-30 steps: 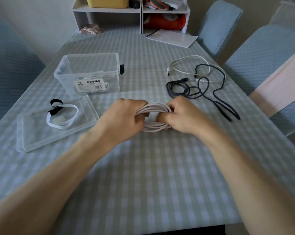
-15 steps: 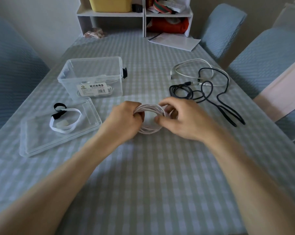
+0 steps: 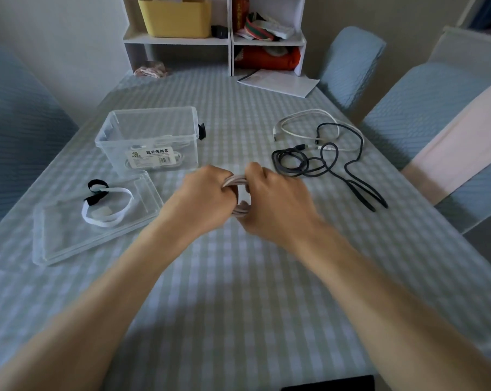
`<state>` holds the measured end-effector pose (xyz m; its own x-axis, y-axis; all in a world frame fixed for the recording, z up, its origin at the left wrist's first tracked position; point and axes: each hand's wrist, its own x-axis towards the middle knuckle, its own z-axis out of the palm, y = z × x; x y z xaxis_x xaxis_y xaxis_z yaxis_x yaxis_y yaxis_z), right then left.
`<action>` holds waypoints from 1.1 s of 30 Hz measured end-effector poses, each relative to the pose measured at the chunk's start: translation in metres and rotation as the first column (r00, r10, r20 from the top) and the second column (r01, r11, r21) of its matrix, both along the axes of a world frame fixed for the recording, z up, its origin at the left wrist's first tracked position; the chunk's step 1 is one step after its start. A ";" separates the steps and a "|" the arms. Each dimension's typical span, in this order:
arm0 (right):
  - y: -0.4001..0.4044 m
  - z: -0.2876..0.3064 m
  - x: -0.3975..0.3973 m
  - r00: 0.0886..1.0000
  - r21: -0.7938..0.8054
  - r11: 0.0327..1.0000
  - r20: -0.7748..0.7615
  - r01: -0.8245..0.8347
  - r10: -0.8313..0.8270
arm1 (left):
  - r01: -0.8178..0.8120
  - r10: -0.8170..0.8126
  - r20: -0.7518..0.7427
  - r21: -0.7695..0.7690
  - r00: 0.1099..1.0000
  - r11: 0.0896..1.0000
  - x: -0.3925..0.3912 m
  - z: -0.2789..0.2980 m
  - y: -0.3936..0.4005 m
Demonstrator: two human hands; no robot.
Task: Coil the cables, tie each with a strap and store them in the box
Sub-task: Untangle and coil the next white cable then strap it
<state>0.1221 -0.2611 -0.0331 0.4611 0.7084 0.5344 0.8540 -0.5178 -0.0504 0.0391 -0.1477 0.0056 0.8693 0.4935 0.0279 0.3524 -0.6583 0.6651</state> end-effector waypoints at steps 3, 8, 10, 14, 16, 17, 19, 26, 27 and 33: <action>-0.003 0.002 0.001 0.999 0.033 0.999 0.030 -0.025 0.024 | 0.038 -0.040 -0.035 -0.069 0.999 0.997 -0.006 0.003 0.000; -0.005 0.004 0.004 0.986 -0.019 0.997 0.148 -0.081 0.083 | 0.082 -0.126 -0.122 -0.315 0.985 0.946 -0.011 0.009 0.006; -0.001 0.001 0.004 0.987 -0.048 0.993 0.115 -0.106 0.111 | 0.100 -0.159 -0.162 -0.323 0.974 0.941 -0.012 0.007 0.010; 0.004 0.000 0.004 0.995 -0.171 0.983 0.060 -0.063 0.074 | 0.255 -0.322 -0.147 -0.350 0.935 0.902 -0.019 0.012 0.022; 0.001 0.005 0.009 1.000 -0.231 0.973 -0.006 0.005 -0.007 | 0.324 -0.413 -0.104 -0.460 0.905 0.827 -0.024 0.015 0.030; -0.001 0.006 0.010 0.999 -0.217 0.976 -0.027 0.010 -0.016 | 0.342 -0.421 -0.092 -0.442 0.902 0.829 -0.025 0.013 0.031; 0.000 0.004 0.007 1.000 -0.230 0.973 -0.027 0.000 -0.006 | 0.349 -0.358 -0.147 -0.084 0.922 0.933 -0.020 0.001 0.023; 0.002 0.006 -0.006 0.997 -0.151 0.988 -0.075 -0.043 0.032 | 0.063 0.019 -0.101 0.745 0.995 0.664 -0.010 -0.017 -0.010; 0.001 0.005 -0.007 0.995 -0.166 0.986 -0.095 -0.033 0.017 | 0.081 0.009 -0.114 0.758 0.993 0.647 -0.010 -0.019 -0.010; -0.003 0.010 -0.001 0.950 -0.174 0.984 -0.299 0.043 -0.094 | 0.052 -0.115 0.017 0.820 0.993 0.570 -0.009 -0.024 -0.010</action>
<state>0.1209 -0.2639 -0.0235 0.6341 0.7350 0.2403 0.7732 -0.5976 -0.2122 0.0298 -0.1574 -0.0188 0.8863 0.1587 0.4352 0.2467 -0.9569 -0.1534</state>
